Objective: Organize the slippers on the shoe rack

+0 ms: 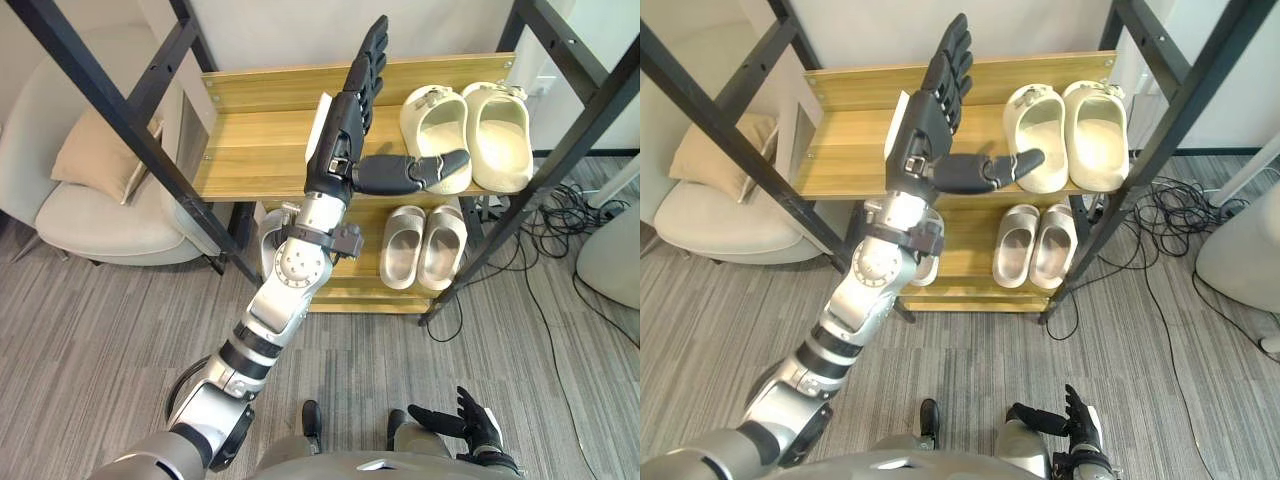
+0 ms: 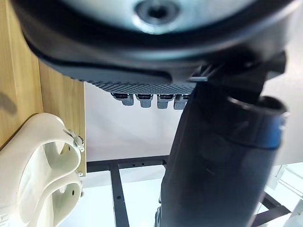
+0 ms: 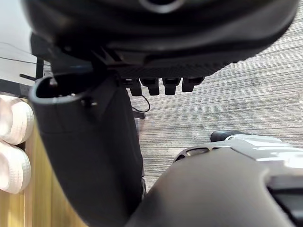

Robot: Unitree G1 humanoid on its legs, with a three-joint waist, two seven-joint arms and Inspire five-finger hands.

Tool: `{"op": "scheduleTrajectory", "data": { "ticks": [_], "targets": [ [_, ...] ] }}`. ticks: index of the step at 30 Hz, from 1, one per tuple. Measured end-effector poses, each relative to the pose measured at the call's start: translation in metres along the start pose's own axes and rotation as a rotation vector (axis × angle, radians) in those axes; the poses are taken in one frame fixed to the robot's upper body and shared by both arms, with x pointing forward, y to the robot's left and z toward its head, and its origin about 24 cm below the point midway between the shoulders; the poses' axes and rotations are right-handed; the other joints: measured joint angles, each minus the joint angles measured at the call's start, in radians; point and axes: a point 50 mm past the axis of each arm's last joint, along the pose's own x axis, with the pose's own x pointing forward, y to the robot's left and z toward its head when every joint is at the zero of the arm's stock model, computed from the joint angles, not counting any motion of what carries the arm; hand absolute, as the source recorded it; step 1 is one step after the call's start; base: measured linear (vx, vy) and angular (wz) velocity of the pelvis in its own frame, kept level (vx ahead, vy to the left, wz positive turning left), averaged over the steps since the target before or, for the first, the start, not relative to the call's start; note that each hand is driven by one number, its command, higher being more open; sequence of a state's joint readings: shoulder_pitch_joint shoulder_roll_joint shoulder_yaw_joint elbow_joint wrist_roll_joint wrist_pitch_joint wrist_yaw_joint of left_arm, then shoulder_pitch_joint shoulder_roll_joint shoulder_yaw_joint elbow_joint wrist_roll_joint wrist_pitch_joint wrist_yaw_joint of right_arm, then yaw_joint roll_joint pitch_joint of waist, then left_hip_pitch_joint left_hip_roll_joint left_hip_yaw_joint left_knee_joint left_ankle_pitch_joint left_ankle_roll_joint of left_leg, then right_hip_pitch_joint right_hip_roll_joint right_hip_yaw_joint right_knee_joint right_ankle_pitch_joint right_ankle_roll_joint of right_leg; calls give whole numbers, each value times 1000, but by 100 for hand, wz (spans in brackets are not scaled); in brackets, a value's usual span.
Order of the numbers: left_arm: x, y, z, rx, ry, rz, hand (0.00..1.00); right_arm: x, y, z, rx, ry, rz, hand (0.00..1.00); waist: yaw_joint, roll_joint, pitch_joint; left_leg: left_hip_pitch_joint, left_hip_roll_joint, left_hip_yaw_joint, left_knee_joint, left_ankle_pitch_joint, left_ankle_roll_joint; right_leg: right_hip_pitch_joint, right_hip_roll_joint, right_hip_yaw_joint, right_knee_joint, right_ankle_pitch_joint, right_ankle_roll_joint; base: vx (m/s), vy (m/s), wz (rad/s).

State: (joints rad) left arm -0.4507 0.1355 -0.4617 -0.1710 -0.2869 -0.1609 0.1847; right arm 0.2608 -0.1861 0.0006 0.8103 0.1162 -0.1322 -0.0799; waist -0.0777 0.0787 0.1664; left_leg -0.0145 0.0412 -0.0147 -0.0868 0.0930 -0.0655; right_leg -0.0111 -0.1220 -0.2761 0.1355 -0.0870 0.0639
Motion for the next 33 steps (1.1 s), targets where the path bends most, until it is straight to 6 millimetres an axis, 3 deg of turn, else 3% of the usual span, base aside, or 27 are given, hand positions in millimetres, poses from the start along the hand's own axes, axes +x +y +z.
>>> {"op": "scheduleTrajectory", "data": {
  "ticks": [5,8,11,12,13,14,15,17,18,23,27,33],
  "targets": [
    [-35,-23,-10,-184,87,-104,100,0,1,-6,-27,28,14,100,15,5,-22,3,-2,-25,0,0,0,30,2,-27,-26,0,1,22,-13,17],
    [-70,-39,-30,-326,234,-143,100,1,0,-7,-36,35,14,100,20,4,-33,14,-2,-33,0,0,0,54,6,-42,-44,4,3,13,-16,12],
    [-130,-49,-68,-409,521,-201,100,1,2,-8,-66,42,27,100,24,-4,-44,29,3,-53,0,-2,-2,86,17,-62,-68,9,-1,-30,-29,17],
    [-132,-49,-69,-411,531,-199,100,1,2,-8,-66,42,27,100,24,-5,-44,29,4,-53,0,-2,-2,86,17,-62,-69,10,-1,-40,-26,4],
    [-164,-48,-87,-428,679,-165,100,0,3,-9,-91,43,36,100,26,-8,-60,29,8,-56,0,-3,-3,94,25,-66,-86,17,-2,0,0,0],
    [-170,-47,-91,-429,707,-158,100,0,3,-9,-94,44,38,100,26,-9,-63,30,8,-57,0,-3,-3,97,26,-68,-90,18,-2,-26,-24,6],
    [-190,-46,-101,-430,798,-125,100,0,4,-11,-96,51,40,100,29,-13,-71,31,10,-61,0,-3,-3,101,29,-71,-98,20,-3,-23,-22,4],
    [-231,-38,-117,-403,959,-51,100,-1,6,-12,-92,56,43,100,46,-24,-82,31,16,-64,0,-3,-4,102,36,-71,-103,21,-5,0,0,0],
    [-237,-36,-119,-393,984,-39,100,-1,6,-13,-91,58,44,100,48,-26,-83,31,17,-64,0,-3,-4,103,37,-71,-104,22,-5,0,0,0],
    [-311,13,-139,-210,1285,229,100,-2,12,-18,-80,80,51,100,62,-60,-100,38,23,-76,0,-7,-9,129,51,-80,-133,27,-10,7,-25,5],
    [-352,45,-136,-71,1435,423,100,-3,16,-21,-74,88,49,100,70,-77,-110,40,22,-76,0,-12,-15,138,53,-80,-148,27,-11,31,-14,0],
    [-381,70,-126,72,1534,609,100,0,17,-17,-82,85,51,100,71,-79,-109,49,22,-70,0,-18,-14,151,53,-77,-155,28,-11,14,-4,-2]
  ]
}}
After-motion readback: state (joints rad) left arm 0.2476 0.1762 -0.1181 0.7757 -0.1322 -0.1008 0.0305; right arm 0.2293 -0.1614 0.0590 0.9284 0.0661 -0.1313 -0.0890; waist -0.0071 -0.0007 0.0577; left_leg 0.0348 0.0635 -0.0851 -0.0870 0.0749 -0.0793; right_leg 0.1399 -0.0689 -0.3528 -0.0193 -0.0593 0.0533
